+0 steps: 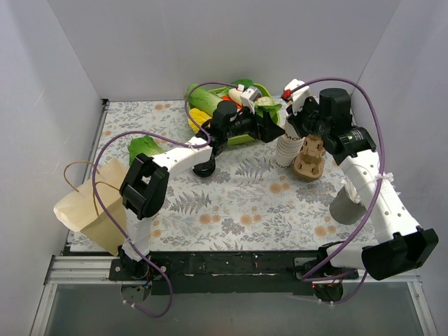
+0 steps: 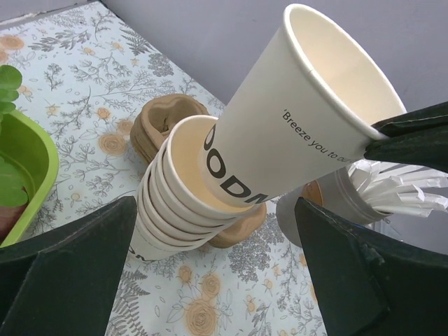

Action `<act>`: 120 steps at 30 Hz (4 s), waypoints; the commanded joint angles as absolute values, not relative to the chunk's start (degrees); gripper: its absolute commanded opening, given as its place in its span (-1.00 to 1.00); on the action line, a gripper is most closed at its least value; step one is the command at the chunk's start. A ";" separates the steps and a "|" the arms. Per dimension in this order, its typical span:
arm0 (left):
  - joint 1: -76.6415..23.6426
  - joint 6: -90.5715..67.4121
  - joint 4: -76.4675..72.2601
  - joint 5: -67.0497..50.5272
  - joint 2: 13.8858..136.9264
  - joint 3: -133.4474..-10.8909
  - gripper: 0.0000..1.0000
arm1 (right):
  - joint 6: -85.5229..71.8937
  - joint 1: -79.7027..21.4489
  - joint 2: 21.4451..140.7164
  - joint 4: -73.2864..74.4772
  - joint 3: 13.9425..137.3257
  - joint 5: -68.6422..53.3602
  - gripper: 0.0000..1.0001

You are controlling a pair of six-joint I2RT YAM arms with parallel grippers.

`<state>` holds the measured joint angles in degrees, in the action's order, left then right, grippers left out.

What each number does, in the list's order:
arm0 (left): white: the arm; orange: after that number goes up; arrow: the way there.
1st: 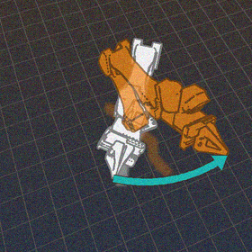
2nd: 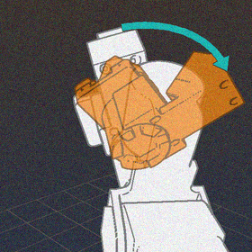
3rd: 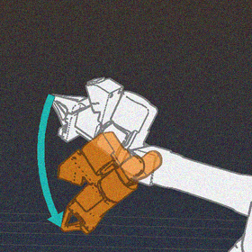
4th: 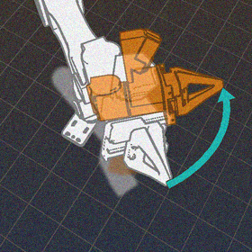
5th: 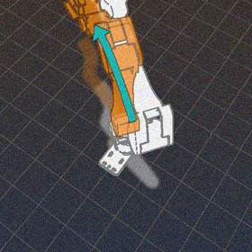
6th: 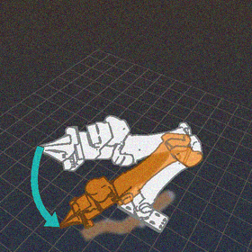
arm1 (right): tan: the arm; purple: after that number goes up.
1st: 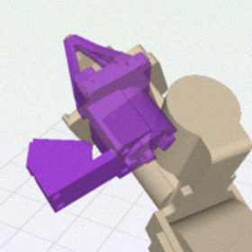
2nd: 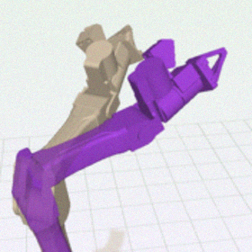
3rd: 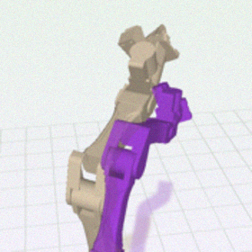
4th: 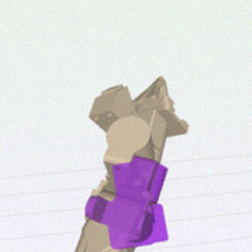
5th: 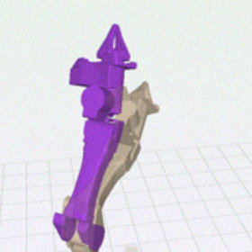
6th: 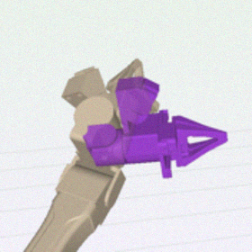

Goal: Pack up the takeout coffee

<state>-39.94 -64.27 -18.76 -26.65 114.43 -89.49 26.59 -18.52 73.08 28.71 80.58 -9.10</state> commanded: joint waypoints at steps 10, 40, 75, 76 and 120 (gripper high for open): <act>-39.99 -49.68 -11.36 -24.26 102.31 -93.96 0.96 | 29.62 -18.98 70.49 29.97 89.73 -8.61 -0.97; -40.08 -21.28 42.10 -5.71 93.52 -81.84 0.83 | 41.40 -40.52 53.97 30.67 59.69 -13.53 -0.97; -32.62 -0.18 39.20 12.48 81.48 -57.22 0.87 | 42.98 -45.35 58.45 24.00 49.04 -14.06 -0.97; -30.78 -0.18 38.85 12.65 81.39 -57.30 0.86 | 42.72 -45.35 58.53 23.56 49.04 -14.06 -0.97; -31.20 -16.00 34.54 0.35 91.14 -71.10 0.84 | 37.97 -44.74 68.99 7.73 42.89 -24.52 -0.97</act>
<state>-31.24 -15.33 34.59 1.83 91.33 -70.15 37.78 -45.34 69.47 9.87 43.88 -24.16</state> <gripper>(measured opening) 0.922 0.032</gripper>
